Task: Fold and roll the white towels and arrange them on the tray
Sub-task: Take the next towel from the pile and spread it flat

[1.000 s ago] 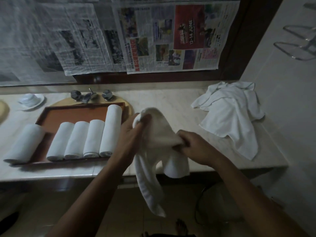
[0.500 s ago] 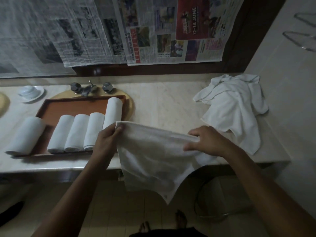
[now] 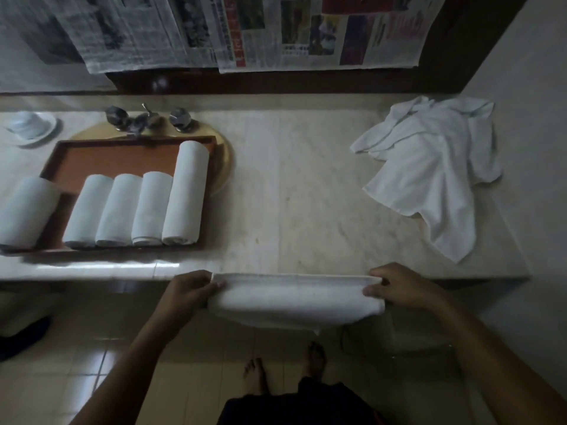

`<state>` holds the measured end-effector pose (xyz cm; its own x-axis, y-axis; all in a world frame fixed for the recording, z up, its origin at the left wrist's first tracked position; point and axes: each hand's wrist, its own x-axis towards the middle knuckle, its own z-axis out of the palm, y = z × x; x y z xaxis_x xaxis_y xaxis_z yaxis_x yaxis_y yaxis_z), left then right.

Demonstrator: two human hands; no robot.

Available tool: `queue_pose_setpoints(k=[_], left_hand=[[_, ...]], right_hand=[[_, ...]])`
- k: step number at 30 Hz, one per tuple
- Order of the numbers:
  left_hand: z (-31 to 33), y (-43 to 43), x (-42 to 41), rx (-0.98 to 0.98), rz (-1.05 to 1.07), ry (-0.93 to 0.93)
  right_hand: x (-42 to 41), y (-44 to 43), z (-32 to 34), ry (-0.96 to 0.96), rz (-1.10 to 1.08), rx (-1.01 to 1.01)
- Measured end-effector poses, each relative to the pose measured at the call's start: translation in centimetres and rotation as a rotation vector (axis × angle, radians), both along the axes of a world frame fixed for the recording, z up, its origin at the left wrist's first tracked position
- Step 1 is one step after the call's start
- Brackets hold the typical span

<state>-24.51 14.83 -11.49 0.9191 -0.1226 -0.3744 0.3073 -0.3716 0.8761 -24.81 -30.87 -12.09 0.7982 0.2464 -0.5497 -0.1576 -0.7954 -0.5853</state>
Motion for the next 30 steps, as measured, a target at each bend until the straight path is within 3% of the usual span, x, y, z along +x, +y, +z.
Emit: queue_pose_setpoints(k=[6, 12, 19, 26, 30], left_hand=[[1.6, -2.9, 6.7, 0.059, 0.083, -0.111], [4.1, -5.8, 15.2, 0.097, 0.189, -0.280], [6.7, -6.6, 26.4, 0.176, 0.241, -0.387], [8.1, -7.9, 37.4, 0.114, 0.251, -0.434], [7.8, -8.2, 44.2, 0.287, 0.248, -0.499]], right_hand=[[7.0, -1.5, 1.5, -0.232, -0.237, 0.081], [14.5, -2.0, 4.8, -0.439, -0.303, -0.006], [23.2, -2.7, 9.1, -0.574, -0.318, -0.051], [34.9, -2.6, 10.7, -0.660, -0.367, -0.083], [41.1, -2.7, 9.9, -0.699, -0.386, -0.189]])
